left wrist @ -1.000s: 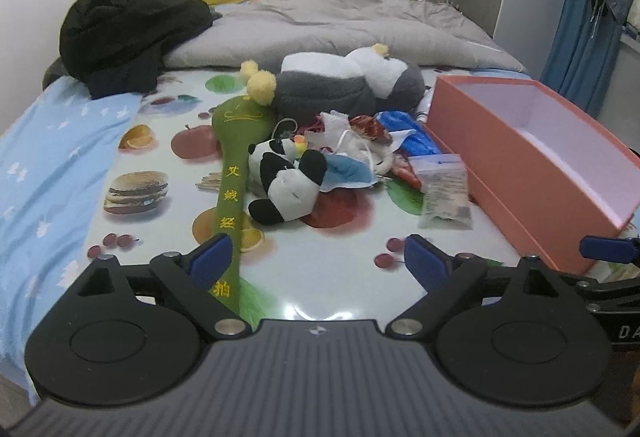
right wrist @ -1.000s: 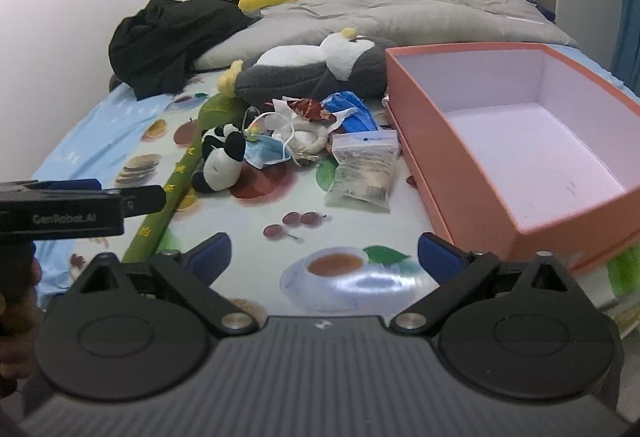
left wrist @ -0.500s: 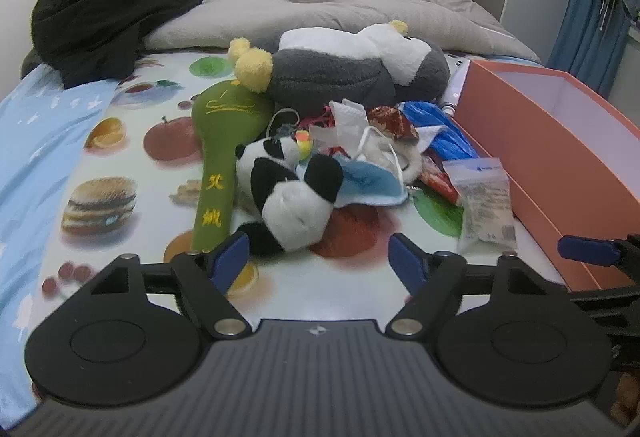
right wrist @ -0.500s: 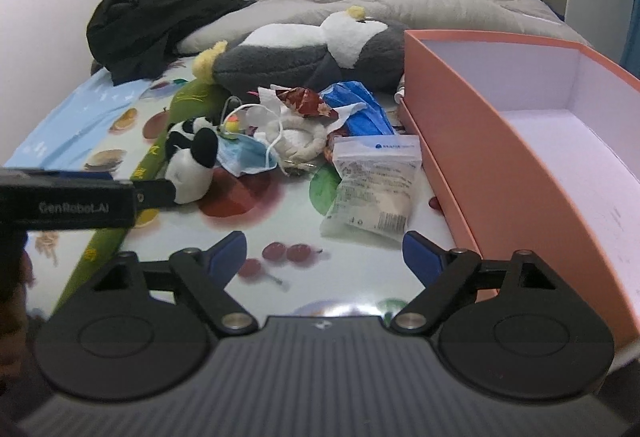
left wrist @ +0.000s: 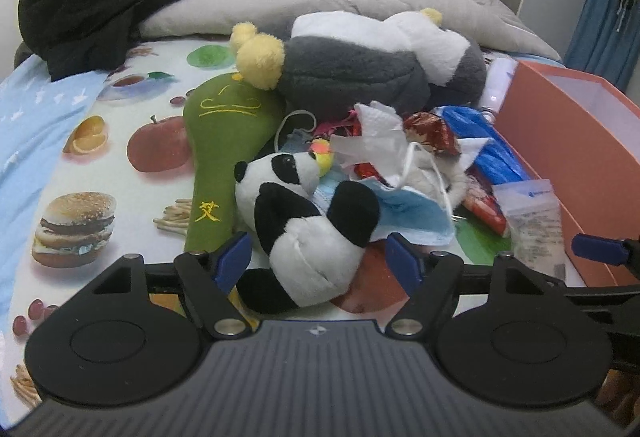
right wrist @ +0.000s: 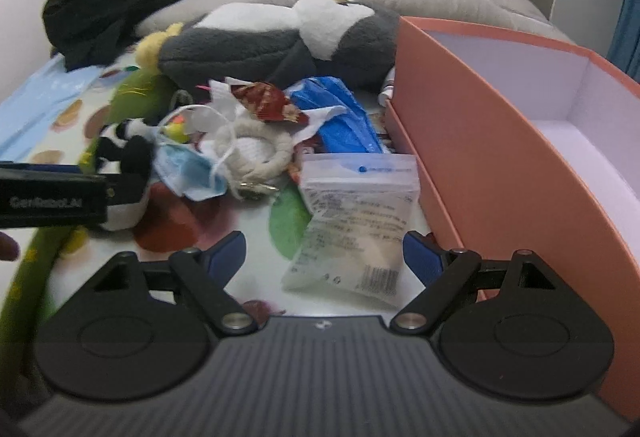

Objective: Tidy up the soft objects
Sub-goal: 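Grasp the small panda plush with the left tool while the right tool grasps the clear snack bag, then carry the panda plush and clear bag over the pink box with both tools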

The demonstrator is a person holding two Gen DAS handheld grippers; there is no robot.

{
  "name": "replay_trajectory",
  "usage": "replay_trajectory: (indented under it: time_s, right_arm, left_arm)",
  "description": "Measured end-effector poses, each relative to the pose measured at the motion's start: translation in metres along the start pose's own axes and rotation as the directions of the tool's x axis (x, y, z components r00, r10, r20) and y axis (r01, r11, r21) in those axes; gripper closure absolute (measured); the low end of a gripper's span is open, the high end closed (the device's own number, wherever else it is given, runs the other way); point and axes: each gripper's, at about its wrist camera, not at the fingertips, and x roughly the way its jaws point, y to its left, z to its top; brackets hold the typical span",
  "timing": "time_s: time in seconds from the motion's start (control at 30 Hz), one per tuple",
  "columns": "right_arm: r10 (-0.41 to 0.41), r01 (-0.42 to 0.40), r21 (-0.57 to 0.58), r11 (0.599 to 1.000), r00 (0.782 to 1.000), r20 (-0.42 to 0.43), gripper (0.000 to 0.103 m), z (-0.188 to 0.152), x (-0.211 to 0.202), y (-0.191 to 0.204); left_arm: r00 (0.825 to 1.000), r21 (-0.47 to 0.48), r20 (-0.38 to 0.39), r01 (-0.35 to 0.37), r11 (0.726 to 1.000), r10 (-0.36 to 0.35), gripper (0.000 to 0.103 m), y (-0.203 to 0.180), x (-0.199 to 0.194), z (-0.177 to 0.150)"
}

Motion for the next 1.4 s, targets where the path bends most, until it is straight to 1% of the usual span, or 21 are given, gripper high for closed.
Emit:
replay_trajectory:
  time_s: [0.07, 0.13, 0.23, 0.33, 0.4, 0.43, 0.47, 0.5, 0.53, 0.6, 0.67, 0.7, 0.73, 0.77, 0.8, 0.87, 0.97, 1.07, 1.17, 1.27, 1.4]
  right_arm:
    - [-0.023, 0.023, -0.012, 1.0, 1.0, 0.003, 0.016, 0.001, 0.006, 0.0]
    - [-0.011, 0.011, -0.014, 1.0, 1.0, -0.004, 0.016, 0.002, 0.013, -0.001]
    - [-0.03, 0.03, -0.05, 0.998, 1.0, -0.005, 0.016, 0.002, 0.023, 0.004]
    - [-0.038, 0.038, -0.048, 0.998, 0.999, -0.006, 0.017, 0.003, 0.03, 0.006]
    - [-0.044, 0.044, -0.044, 0.998, 0.999, -0.01, 0.022, 0.004, 0.034, 0.006]
    - [-0.054, 0.054, -0.043, 0.998, 0.998, -0.009, 0.027, 0.005, 0.035, 0.005]
    - [-0.062, 0.061, -0.045, 0.997, 0.998, -0.01, 0.031, 0.005, 0.037, 0.005]
    - [-0.069, 0.068, -0.048, 0.996, 0.998, -0.011, 0.033, 0.006, 0.037, 0.004]
    - [-0.073, 0.072, -0.047, 0.996, 0.997, -0.009, 0.035, 0.006, 0.038, 0.003]
    - [-0.071, 0.071, -0.047, 0.996, 0.997, -0.009, 0.038, 0.007, 0.038, 0.001]
    - [-0.081, 0.08, -0.052, 0.995, 0.997, -0.009, 0.047, 0.007, 0.037, 0.001]
    - [-0.085, 0.085, -0.052, 0.995, 0.996, -0.009, 0.05, 0.008, 0.036, 0.0]
    - [-0.089, 0.088, -0.05, 0.995, 0.996, -0.008, 0.054, 0.008, 0.035, -0.001]
    - [-0.088, 0.088, -0.046, 0.995, 0.996, -0.01, 0.058, 0.009, 0.034, -0.003]
    - [-0.087, 0.086, -0.043, 0.995, 0.996, -0.012, 0.059, 0.01, 0.033, -0.004]
    - [-0.081, 0.08, -0.039, 0.996, 0.997, -0.013, 0.064, 0.01, 0.029, -0.006]
    - [-0.075, 0.075, -0.041, 0.996, 0.997, -0.007, 0.067, 0.009, 0.02, -0.008]
    - [-0.068, 0.068, -0.045, 0.997, 0.998, 0.008, 0.069, 0.007, 0.006, -0.008]
    - [-0.05, 0.05, -0.04, 0.998, 0.999, 0.011, 0.07, 0.003, -0.006, -0.008]
    - [-0.031, 0.031, -0.031, 0.999, 0.999, 0.015, 0.07, -0.003, -0.021, -0.009]
    - [0.003, -0.003, -0.013, 1.0, 1.0, 0.022, 0.07, -0.013, -0.038, -0.008]
  left_arm:
    - [1.0, -0.01, 0.001, 0.004, 1.0, -0.004, 0.025, 0.002, 0.005, 0.0]
    - [1.0, -0.009, -0.005, 0.003, 1.0, -0.003, 0.025, 0.002, 0.011, 0.001]
    - [1.0, -0.01, -0.02, 0.01, 1.0, -0.01, 0.025, 0.003, 0.021, 0.002]
    - [0.999, -0.018, -0.038, 0.027, 0.999, -0.028, 0.025, 0.004, 0.031, 0.005]
    - [0.998, -0.019, -0.052, 0.028, 0.999, -0.029, 0.025, 0.004, 0.036, 0.006]
    - [0.997, -0.024, -0.062, 0.032, 0.999, -0.034, 0.025, 0.005, 0.039, 0.006]
    - [0.996, -0.035, -0.076, 0.039, 0.999, -0.041, 0.025, 0.007, 0.043, 0.007]
    - [0.995, -0.052, -0.089, 0.046, 0.998, -0.051, 0.025, 0.01, 0.047, 0.008]
    - [0.994, -0.061, -0.091, 0.05, 0.997, -0.056, 0.025, 0.011, 0.048, 0.007]
    - [0.995, -0.05, -0.09, 0.047, 0.998, -0.052, 0.025, 0.01, 0.05, 0.009]
    - [0.995, -0.046, -0.089, 0.046, 0.998, -0.05, 0.025, 0.007, 0.05, 0.008]
    - [0.995, -0.044, -0.09, 0.043, 0.998, -0.047, 0.025, 0.007, 0.049, 0.008]
    - [0.995, -0.043, -0.092, 0.038, 0.998, -0.042, 0.028, 0.007, 0.049, 0.007]
    - [0.995, -0.04, -0.093, 0.03, 0.999, -0.034, 0.03, 0.006, 0.048, 0.007]
    - [0.995, -0.042, -0.093, 0.026, 0.999, -0.03, 0.032, 0.006, 0.046, 0.006]
    - [0.995, -0.065, -0.093, 0.035, 0.997, -0.041, 0.035, 0.009, 0.042, 0.005]
    - [0.994, -0.099, -0.095, 0.049, 0.994, -0.058, 0.037, 0.011, 0.034, 0.001]
    - [0.995, -0.118, -0.083, 0.046, 0.992, -0.057, 0.038, 0.012, 0.02, -0.005]
    - [0.994, -0.142, -0.077, 0.061, 0.988, -0.072, 0.038, 0.012, 0.005, -0.012]
    - [0.996, -0.145, -0.064, 0.06, 0.988, -0.07, 0.038, 0.009, -0.013, -0.02]
    - [0.996, -0.144, -0.041, 0.077, 0.987, -0.084, 0.038, 0.003, -0.038, -0.029]
